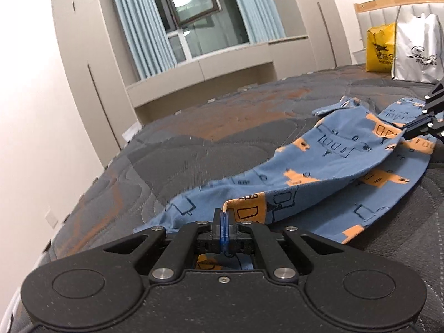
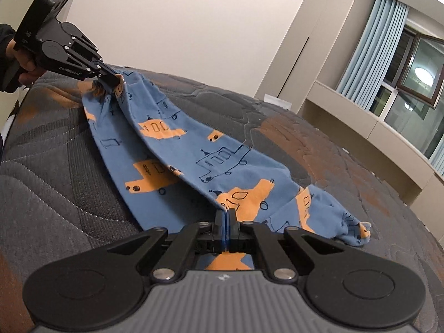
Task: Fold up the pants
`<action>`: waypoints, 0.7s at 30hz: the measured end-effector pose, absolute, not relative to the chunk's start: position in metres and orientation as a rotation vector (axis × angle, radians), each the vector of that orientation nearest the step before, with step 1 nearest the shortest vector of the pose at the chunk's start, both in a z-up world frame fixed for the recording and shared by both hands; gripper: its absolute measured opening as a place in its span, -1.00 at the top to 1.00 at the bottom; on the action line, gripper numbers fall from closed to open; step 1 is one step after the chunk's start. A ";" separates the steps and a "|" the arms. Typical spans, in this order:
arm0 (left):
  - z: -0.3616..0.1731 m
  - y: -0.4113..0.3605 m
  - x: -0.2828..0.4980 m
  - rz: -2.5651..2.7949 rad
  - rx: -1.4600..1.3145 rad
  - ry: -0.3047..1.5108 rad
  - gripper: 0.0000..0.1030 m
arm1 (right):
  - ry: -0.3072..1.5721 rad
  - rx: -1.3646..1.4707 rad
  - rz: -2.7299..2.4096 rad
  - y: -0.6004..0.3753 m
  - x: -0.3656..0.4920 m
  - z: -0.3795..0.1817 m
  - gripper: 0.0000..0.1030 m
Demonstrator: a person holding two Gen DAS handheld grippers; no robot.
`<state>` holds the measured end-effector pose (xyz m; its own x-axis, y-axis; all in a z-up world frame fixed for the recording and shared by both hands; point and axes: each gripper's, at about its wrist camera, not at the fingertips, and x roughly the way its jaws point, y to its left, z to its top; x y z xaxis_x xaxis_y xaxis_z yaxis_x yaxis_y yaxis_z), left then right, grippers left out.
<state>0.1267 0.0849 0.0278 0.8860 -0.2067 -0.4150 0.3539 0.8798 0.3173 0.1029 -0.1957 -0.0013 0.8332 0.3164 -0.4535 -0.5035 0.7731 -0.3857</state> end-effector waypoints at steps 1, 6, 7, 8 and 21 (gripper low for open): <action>0.029 0.086 0.123 -0.310 0.405 0.373 1.00 | 0.371 -0.521 0.453 -0.196 0.101 0.001 0.99; 0.023 0.091 0.107 -0.345 0.433 0.372 1.00 | 0.365 -0.531 0.449 -0.201 0.087 0.002 1.00; 0.020 0.092 0.105 -0.348 0.434 0.377 1.00 | 0.370 -0.537 0.451 -0.200 0.085 0.000 1.00; 0.018 0.093 0.102 -0.350 0.432 0.384 1.00 | 0.375 -0.541 0.453 -0.199 0.082 -0.002 1.00; 0.005 0.100 0.094 -0.371 0.428 0.424 1.00 | 0.413 -0.561 0.455 -0.194 0.081 -0.013 1.00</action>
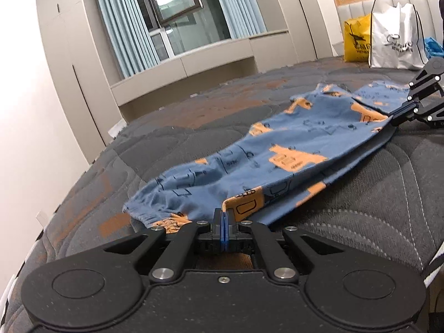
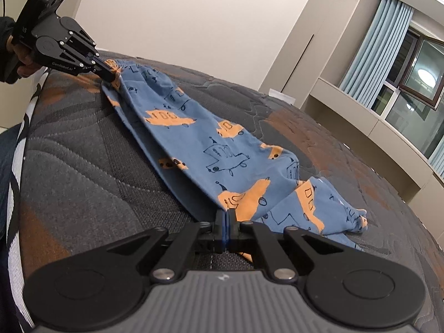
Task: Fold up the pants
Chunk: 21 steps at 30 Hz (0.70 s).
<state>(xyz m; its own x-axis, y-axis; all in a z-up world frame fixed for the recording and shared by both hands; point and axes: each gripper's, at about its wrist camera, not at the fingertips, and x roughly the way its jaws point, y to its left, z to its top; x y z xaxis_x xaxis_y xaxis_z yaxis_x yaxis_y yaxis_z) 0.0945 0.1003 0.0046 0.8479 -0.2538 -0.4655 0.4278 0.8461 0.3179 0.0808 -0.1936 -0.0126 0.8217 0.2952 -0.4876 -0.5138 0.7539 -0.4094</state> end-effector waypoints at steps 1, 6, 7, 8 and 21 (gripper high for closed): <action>0.004 0.100 0.095 -0.371 0.427 0.429 1.00 | 0.417 -0.571 0.454 -0.192 0.081 -0.015 1.00; 0.001 0.103 0.095 -0.363 0.368 0.443 1.00 | 0.418 -0.610 0.448 -0.188 0.078 -0.020 1.00; 0.002 0.103 0.095 -0.354 0.351 0.445 0.98 | 0.424 -0.617 0.449 -0.187 0.079 -0.021 1.00; 0.002 0.102 0.095 -0.343 0.329 0.448 0.96 | 0.431 -0.625 0.452 -0.187 0.079 -0.022 1.00; 0.021 0.036 0.082 -0.410 0.102 0.398 -0.80 | 0.380 -0.517 0.346 -0.220 0.059 -0.014 -0.63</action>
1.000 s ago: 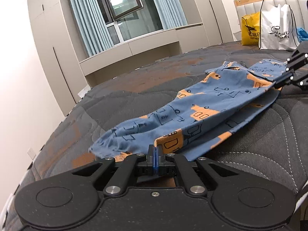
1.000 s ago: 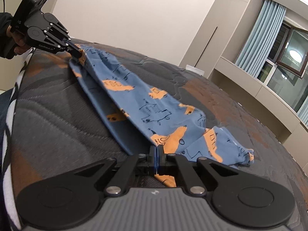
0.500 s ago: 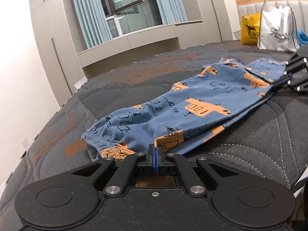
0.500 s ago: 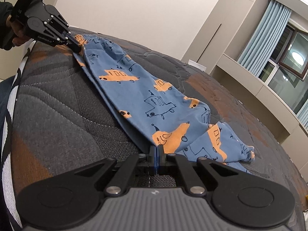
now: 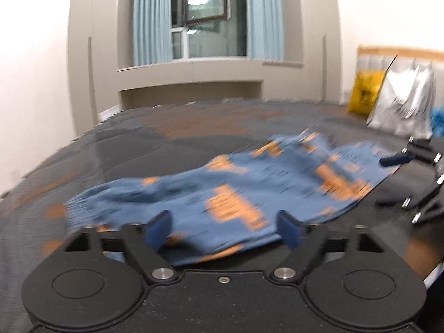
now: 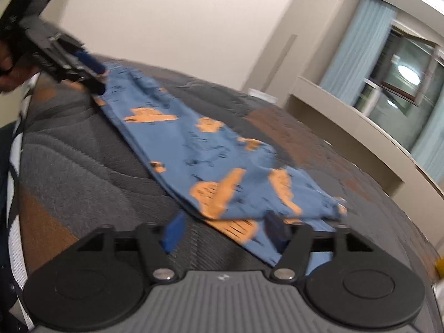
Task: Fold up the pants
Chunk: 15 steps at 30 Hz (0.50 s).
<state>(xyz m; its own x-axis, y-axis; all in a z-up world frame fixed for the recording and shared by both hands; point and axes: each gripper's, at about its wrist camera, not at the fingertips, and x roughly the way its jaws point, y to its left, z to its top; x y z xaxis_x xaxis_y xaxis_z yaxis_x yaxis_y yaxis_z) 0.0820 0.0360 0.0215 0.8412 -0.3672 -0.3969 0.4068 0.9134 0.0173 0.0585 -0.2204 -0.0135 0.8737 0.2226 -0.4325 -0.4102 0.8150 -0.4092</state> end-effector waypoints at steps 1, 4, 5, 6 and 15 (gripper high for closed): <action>0.023 0.025 0.084 -0.434 0.084 0.389 -0.97 | 0.377 -0.495 0.316 -0.227 0.056 -0.012 -0.83; 0.025 -0.009 0.091 -0.518 0.052 0.365 -0.99 | 0.363 -0.424 0.199 -0.251 0.046 -0.011 -0.99; 0.024 -0.022 0.096 -0.556 0.044 0.367 -0.99 | 0.364 -0.408 0.163 -0.259 0.043 -0.010 -0.99; 0.024 -0.035 0.100 -0.585 0.039 0.369 -0.99 | 0.365 -0.391 0.124 -0.266 0.040 -0.008 -0.99; 0.007 -0.143 0.142 -0.820 -0.013 0.409 -0.98 | 0.426 -0.168 -0.079 -0.346 0.021 -0.015 -1.00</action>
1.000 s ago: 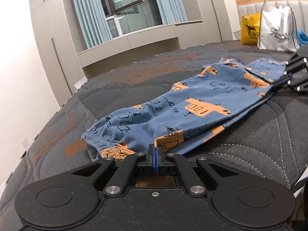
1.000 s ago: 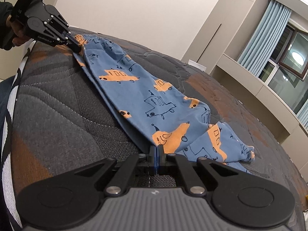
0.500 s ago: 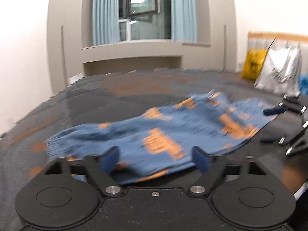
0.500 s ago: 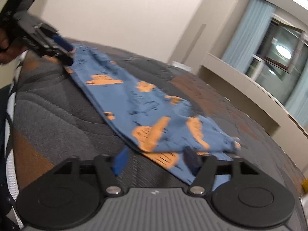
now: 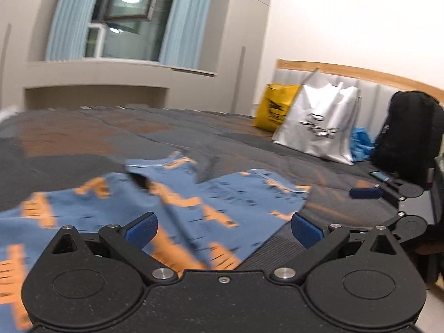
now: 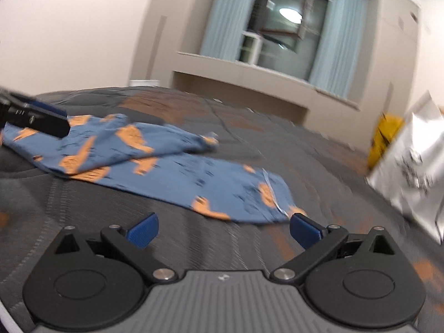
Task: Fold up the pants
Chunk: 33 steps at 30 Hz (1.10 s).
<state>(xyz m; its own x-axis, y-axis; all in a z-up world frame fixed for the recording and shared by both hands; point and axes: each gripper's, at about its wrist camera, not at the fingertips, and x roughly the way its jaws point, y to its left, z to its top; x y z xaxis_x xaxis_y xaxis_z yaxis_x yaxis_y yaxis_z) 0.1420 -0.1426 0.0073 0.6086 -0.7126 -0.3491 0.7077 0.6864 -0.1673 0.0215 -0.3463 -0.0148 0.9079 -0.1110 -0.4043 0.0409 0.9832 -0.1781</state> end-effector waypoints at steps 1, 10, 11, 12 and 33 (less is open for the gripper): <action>0.005 -0.148 0.147 -0.835 -0.031 0.423 -0.95 | 0.437 -0.139 -0.089 -0.357 0.021 -0.015 -1.00; -0.023 -0.152 0.217 -0.817 -0.338 0.646 -0.62 | 0.456 -0.047 0.017 -0.397 0.052 0.009 -1.00; -0.026 -0.151 0.221 -0.815 -0.358 0.658 -0.56 | 0.456 -0.048 0.038 -0.398 0.060 0.015 -0.99; -0.027 -0.150 0.223 -0.814 -0.368 0.669 -0.37 | 0.458 -0.048 0.064 -0.398 0.072 0.021 -0.99; -0.043 -0.140 0.237 -0.810 -0.436 0.736 1.00 | 0.862 -0.287 0.334 -0.229 0.353 0.026 0.60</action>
<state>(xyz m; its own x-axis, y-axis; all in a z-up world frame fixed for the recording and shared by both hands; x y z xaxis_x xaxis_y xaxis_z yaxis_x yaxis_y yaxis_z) 0.2371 -0.1396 -0.0432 0.4673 -0.7781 -0.4198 0.4927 0.6234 -0.6071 0.3525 -0.2291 0.0263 0.6050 0.1699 -0.7778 -0.3989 0.9102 -0.1114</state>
